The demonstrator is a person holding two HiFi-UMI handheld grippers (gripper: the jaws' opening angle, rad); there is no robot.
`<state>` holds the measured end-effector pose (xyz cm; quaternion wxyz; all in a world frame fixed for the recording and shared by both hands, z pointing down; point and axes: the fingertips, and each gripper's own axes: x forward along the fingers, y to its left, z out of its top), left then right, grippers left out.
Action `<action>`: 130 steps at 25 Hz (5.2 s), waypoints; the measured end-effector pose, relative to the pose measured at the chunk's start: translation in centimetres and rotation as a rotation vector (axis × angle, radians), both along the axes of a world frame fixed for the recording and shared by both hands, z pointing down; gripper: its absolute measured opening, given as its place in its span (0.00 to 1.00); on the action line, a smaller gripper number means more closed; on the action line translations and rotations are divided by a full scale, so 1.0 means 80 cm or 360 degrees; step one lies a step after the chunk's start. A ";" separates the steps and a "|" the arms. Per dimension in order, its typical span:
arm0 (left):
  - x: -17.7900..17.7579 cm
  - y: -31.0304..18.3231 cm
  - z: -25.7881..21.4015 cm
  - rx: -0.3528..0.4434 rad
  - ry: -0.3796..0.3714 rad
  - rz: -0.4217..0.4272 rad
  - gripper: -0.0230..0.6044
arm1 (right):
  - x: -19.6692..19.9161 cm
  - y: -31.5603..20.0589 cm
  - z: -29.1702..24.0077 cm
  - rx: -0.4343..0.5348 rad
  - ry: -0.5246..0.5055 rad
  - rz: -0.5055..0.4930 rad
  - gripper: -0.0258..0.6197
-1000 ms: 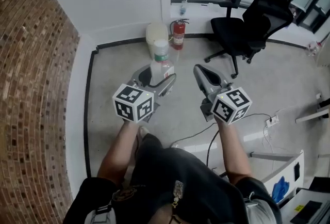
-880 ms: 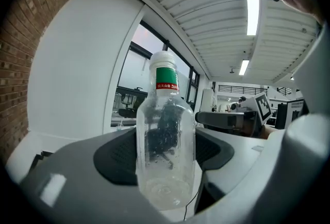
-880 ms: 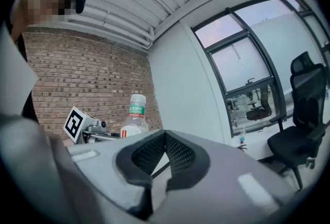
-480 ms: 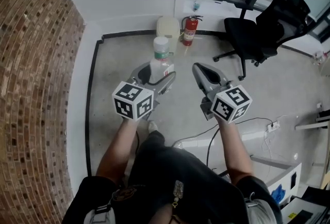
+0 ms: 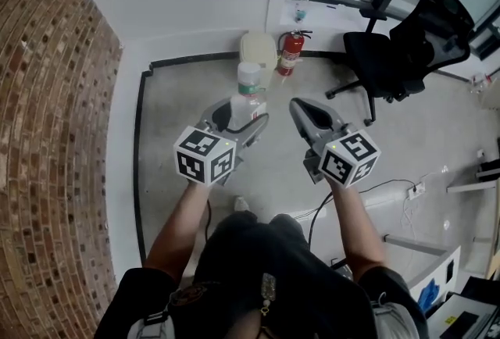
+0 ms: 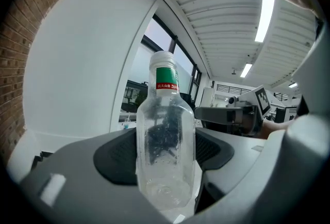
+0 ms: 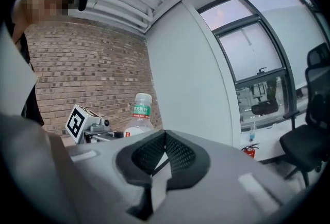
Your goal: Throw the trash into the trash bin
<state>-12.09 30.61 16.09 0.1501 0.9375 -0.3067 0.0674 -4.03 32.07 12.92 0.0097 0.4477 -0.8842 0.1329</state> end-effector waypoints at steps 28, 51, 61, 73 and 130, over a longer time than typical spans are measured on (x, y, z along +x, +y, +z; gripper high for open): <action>0.108 -0.271 0.051 -0.0143 -0.0100 -0.0094 0.53 | 0.113 -0.279 0.039 -0.0082 -0.0037 -0.0139 0.04; 0.088 -0.474 0.151 -0.0324 -0.0211 -0.0007 0.53 | 0.095 -0.508 0.132 -0.0293 0.0122 -0.0187 0.04; 0.087 -0.558 0.307 -0.0559 -0.0266 0.0015 0.53 | 0.090 -0.583 0.365 -0.0667 0.0279 -0.0202 0.04; 0.088 -0.607 0.504 -0.0722 -0.0265 -0.0085 0.53 | 0.077 -0.606 0.646 -0.0951 0.0417 -0.0276 0.04; 0.188 -0.743 0.701 -0.0817 -0.0579 -0.0016 0.54 | 0.170 -0.683 0.711 -0.0842 0.0422 -0.0095 0.04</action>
